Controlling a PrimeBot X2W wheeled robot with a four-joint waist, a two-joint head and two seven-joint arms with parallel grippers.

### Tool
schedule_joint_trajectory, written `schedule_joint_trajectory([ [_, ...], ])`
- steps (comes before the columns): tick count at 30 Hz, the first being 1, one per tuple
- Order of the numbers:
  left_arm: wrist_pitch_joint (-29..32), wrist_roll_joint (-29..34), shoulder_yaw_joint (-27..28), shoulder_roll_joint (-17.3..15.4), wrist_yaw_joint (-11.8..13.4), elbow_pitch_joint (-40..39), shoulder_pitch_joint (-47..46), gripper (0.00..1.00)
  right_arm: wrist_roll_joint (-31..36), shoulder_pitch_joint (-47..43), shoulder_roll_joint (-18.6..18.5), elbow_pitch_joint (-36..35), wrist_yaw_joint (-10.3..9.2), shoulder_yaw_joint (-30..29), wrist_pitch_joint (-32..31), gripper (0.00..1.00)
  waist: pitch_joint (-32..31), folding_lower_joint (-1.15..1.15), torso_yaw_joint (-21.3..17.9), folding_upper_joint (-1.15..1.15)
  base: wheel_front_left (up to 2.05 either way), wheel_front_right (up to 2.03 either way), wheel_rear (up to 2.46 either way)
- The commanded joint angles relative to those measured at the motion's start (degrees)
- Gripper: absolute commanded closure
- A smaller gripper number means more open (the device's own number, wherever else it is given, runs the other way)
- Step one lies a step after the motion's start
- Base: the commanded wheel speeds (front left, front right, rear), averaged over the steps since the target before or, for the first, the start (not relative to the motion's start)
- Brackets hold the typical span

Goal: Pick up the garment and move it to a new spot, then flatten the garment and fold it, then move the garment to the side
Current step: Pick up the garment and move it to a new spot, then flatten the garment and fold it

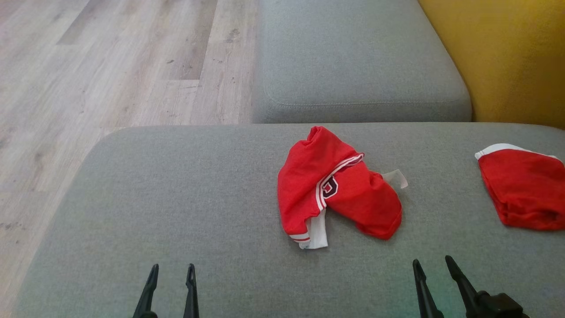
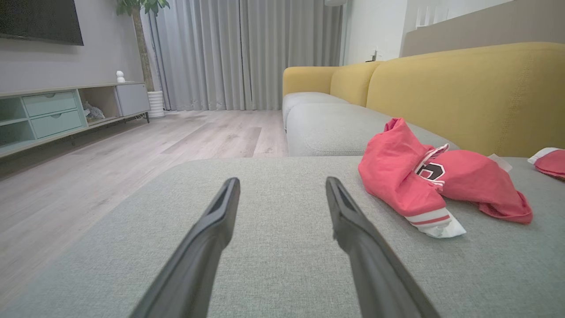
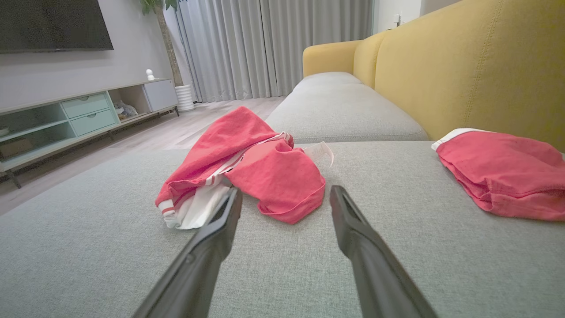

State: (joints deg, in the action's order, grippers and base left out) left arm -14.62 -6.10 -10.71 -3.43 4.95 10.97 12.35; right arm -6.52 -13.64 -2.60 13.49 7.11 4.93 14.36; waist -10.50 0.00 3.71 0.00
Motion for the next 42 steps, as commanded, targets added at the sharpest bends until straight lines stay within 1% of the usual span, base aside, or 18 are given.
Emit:
schedule_joint_trajectory([
  [1,-0.38,0.57,2.08,0.47,-0.2,-1.52,-1.85,0.0,-0.09,2.27,-0.38,-1.78,0.37,1.1,0.63,0.0,0.08,0.0,-0.05,0.0,0.0,0.0,0.0],
  [16,-0.38,0.8,1.77,0.54,-0.3,-0.89,-2.79,0.0,-0.34,3.35,-0.29,-2.04,0.37,1.12,0.63,0.0,1.65,0.0,-0.86,0.0,0.0,0.0,0.0],
  [23,-0.38,1.33,0.02,0.55,-1.02,0.56,-5.57,0.0,0.21,4.75,-0.29,-2.55,0.37,2.3,0.63,0.0,4.56,0.0,-3.59,0.0,0.0,0.0,0.0],
  [27,-0.38,1.33,-3.08,0.55,-1.5,4.96,-11.21,0.0,0.45,6.75,-0.65,-2.49,0.37,3.74,0.63,0.0,7.54,0.0,-6.72,0.0,0.0,0.0,0.0],
  [28,-0.38,1.33,-3.08,0.55,-1.5,4.96,-11.21,0.0,0.45,6.75,-0.65,-2.49,0.37,3.74,0.63,0.0,7.54,0.0,-6.72,0.0,0.0,0.0,0.0],
  [33,-0.38,4.28,-9.31,0.55,-2.01,12.02,-21.86,0.0,0.47,10.18,-1.45,-2.21,0.37,5.6,0.63,0.0,11.4,0.0,-10.9,0.0,0.0,0.0,0.0],
  [38,-0.23,7.05,-14.07,0.55,-1.14,20.46,-32.66,0.0,0.48,12.93,-1.64,-2.14,0.37,7.03,0.63,0.0,15.43,0.0,-14.64,0.0,0.0,0.0,0.0],
  [42,2.86,8.03,-17.31,0.55,-1.0,27.51,-39.62,0.0,0.4,14.59,-1.52,-2.15,0.37,7.14,0.63,0.0,18.12,0.0,-16.89,0.0,0.0,0.0,0.0],
])
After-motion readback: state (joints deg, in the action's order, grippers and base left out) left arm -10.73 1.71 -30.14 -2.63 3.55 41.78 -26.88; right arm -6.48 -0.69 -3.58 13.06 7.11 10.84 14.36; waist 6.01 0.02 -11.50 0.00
